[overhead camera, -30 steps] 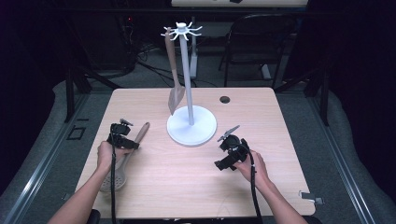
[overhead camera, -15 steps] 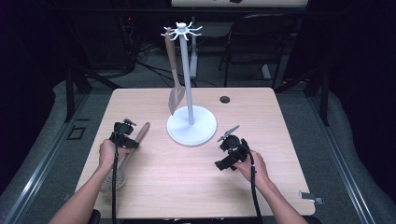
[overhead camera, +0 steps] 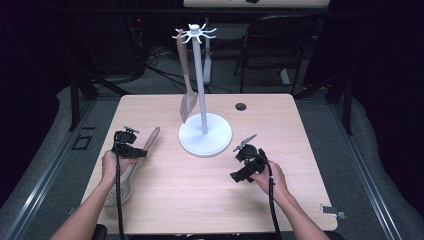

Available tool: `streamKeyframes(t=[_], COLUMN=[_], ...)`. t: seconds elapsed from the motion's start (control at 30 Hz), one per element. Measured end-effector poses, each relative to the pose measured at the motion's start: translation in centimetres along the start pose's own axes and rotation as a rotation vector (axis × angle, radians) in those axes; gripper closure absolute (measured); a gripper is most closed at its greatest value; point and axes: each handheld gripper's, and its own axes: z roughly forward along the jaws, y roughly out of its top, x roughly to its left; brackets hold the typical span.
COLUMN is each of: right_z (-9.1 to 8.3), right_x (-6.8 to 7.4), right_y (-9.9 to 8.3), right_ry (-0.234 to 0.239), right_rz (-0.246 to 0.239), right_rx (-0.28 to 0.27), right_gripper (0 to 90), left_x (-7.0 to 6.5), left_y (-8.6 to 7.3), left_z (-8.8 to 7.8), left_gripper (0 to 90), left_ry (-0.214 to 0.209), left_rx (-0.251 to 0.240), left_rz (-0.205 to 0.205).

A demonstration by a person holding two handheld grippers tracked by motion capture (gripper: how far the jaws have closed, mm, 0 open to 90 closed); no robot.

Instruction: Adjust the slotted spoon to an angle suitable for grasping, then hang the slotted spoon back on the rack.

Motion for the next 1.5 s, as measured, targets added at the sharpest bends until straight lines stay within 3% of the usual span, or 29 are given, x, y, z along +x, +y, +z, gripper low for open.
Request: streamKeyframes(t=[0.2, 0.37, 0.97, 1.2, 1.37, 1.5], right_z=[0.3, 0.2, 0.6, 0.5, 0.4, 0.5], right_x=[0.0, -0.2, 0.0, 0.1, 0.0, 0.1], right_y=[-0.1, 0.0, 0.1, 0.1, 0.1, 0.1], right_ry=[0.004, 0.007, 0.012, 0.011, 0.015, 0.010], right_rz=[0.012, 0.003, -0.006, -0.007, -0.005, -0.001], right_rx=[-0.014, 0.011, 0.017, 0.017, 0.023, 0.018], right_gripper=[10.0, 10.5, 10.4, 10.4, 10.5, 10.4], left_x=[-0.1, -0.2, -0.5, -0.8, -1.4, -1.7], left_y=[0.2, 0.2, 0.2, 0.2, 0.1, 0.1], left_z=[-0.3, -0.3, -1.2, -2.4, -3.4, -4.0], left_gripper=[74.2, 74.1, 74.2, 74.3, 74.4, 74.4], left_ry=[0.006, 0.002, 0.022, 0.021, 0.044, 0.029], left_rx=[-0.033, -0.038, -0.095, -0.160, -0.241, -0.285], left_rz=[0.011, 0.023, 0.042, 0.054, 0.078, 0.076])
